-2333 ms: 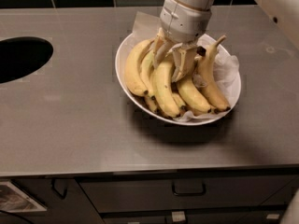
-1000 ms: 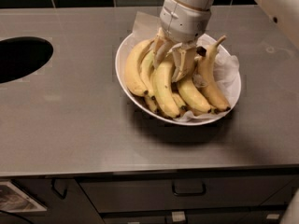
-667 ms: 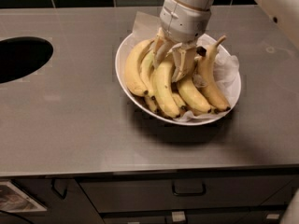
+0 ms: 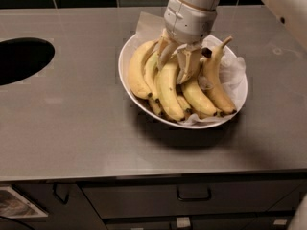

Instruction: Pick banana from white bowl

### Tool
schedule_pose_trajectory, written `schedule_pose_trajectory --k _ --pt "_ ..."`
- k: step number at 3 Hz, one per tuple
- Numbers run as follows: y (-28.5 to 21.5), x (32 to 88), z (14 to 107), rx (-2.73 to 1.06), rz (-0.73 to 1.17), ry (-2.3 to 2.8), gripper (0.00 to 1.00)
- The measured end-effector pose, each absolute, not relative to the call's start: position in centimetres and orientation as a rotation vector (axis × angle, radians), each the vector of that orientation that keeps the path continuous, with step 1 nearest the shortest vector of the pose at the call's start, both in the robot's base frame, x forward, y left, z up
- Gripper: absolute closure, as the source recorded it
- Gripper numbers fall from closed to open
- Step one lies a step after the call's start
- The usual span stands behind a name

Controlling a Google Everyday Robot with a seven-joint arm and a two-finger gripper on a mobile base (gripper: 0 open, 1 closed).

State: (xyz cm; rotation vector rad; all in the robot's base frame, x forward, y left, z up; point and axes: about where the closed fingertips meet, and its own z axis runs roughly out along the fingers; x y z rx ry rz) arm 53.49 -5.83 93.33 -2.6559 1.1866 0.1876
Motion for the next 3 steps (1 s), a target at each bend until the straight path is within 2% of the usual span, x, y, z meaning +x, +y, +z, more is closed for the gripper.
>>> schedule_pose_trajectory --k 3 --pt "-5.83 53.49 93.33 -2.656 0.187 1.187 0.12"
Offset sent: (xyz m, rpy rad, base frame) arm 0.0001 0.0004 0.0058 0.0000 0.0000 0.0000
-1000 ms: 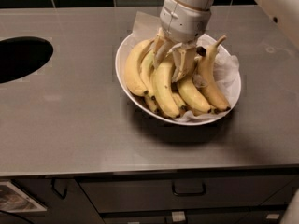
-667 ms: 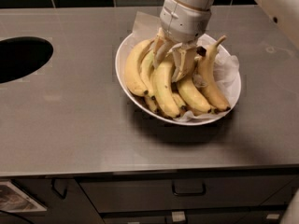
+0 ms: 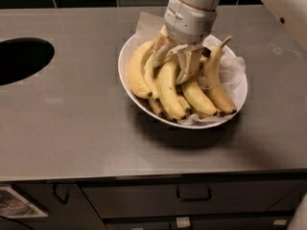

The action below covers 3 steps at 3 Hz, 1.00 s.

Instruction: Pick banana from white bowl

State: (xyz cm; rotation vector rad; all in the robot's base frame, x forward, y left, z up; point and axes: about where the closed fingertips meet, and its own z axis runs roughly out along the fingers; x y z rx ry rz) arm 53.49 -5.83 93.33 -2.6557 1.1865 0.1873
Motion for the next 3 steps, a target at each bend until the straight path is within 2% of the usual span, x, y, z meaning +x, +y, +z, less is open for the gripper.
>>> schedule_pose_trajectory --k 1,2,3 --pt "-5.2 54.3 93.6 -2.626 0.153 1.179 0.00" --pt "-5.2 54.1 93.6 -2.626 0.153 1.179 0.03" --pt "-4.1 54.3 95.3 -2.639 0.115 1.176 0.19"
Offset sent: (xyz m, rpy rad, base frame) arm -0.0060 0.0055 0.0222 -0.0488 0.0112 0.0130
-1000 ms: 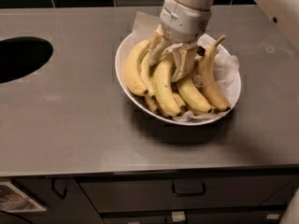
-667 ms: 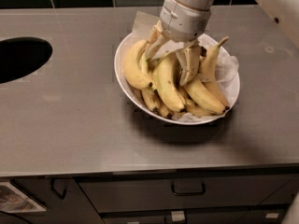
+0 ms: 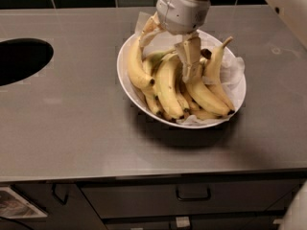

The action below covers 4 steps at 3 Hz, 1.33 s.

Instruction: Pick banana from white bowl

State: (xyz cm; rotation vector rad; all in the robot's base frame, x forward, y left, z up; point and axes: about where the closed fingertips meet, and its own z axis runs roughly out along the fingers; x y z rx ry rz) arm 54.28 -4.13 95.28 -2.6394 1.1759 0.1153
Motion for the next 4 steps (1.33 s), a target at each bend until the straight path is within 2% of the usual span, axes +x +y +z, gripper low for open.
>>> schedule_pose_trajectory --k 1,2,4 --pt "-3.1 54.8 96.5 -2.641 0.082 1.167 0.41" --pt "-2.7 55.1 97.0 -2.638 0.069 1.168 0.51" --pt "-3.9 53.3 97.3 -2.627 0.078 1.214 0.48"
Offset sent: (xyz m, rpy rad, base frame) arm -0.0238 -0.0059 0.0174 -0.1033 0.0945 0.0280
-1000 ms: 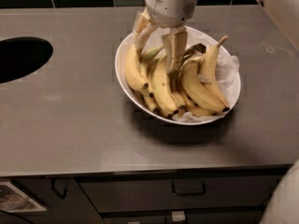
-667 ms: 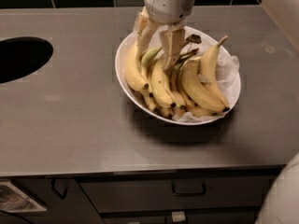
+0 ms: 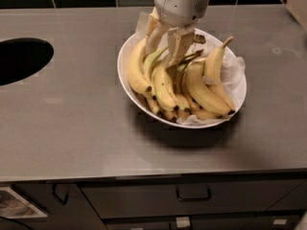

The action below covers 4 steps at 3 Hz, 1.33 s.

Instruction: Pick banana from white bowl

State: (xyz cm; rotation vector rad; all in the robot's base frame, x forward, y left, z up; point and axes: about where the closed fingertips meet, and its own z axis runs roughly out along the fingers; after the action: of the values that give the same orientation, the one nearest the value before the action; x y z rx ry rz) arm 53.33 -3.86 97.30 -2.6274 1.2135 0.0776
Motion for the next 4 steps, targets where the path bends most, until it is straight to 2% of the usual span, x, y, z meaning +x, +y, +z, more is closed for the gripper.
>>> schedule_pose_trajectory --k 2,4 --pt "-6.1 49.6 96.3 -2.606 0.124 1.281 0.50" --pt "-6.7 48.9 95.4 -2.619 0.166 1.299 0.51"
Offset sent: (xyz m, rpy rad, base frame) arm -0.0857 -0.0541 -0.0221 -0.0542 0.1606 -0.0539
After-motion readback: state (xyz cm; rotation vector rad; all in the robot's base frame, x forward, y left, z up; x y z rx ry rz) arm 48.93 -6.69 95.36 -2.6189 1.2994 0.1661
